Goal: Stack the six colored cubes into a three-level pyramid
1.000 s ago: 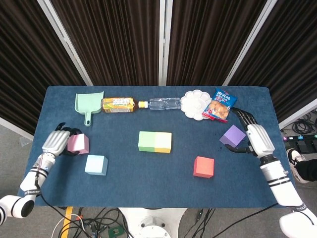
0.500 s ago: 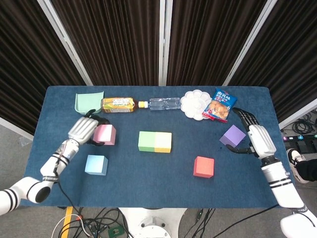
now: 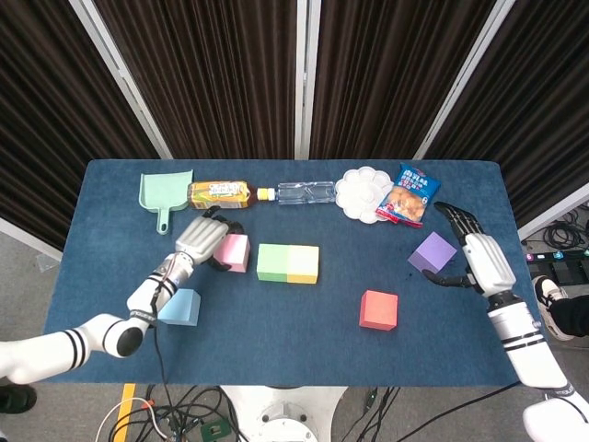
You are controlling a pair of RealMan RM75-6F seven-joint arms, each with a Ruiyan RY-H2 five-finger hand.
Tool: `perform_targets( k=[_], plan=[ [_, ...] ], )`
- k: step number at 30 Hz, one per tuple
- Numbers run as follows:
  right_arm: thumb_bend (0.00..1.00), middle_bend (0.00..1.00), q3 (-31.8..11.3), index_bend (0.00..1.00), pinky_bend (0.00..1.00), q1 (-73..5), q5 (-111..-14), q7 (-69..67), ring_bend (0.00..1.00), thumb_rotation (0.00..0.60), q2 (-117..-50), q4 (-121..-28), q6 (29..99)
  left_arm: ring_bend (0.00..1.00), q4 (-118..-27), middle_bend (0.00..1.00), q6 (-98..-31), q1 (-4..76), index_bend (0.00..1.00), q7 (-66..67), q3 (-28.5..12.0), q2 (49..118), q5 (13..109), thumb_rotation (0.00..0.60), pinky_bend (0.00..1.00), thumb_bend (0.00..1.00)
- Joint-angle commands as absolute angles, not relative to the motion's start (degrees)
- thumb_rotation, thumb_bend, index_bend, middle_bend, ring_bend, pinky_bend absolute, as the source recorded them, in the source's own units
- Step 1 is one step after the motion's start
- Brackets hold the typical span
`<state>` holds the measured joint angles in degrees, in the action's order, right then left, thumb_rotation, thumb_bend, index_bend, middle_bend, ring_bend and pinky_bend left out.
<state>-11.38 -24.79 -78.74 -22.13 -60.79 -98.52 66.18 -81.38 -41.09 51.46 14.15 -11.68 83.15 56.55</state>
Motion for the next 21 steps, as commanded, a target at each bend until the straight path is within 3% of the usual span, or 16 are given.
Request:
perform_targets(
  k=[1, 21],
  plan=[
    [0.10, 0.05, -11.4, 0.00, 0.00, -24.8, -78.8, -22.5, 0.00, 0.600, -60.8, -98.2, 66.1, 0.24, -82.1, 0.43, -42.1, 52.0, 0.28, 15.8, -11.2, 83.9, 55.0, 0.600, 0.05, 0.16],
    [0.10, 0.05, -11.5, 0.00, 0.00, -24.8, -79.0, -24.2, 0.00, 0.600, -61.0, -96.8, 65.8, 0.24, -84.8, 0.43, -47.1, 53.9, 0.26, 22.3, -10.1, 86.7, 47.1, 0.600, 0.05, 0.16]
  ],
)
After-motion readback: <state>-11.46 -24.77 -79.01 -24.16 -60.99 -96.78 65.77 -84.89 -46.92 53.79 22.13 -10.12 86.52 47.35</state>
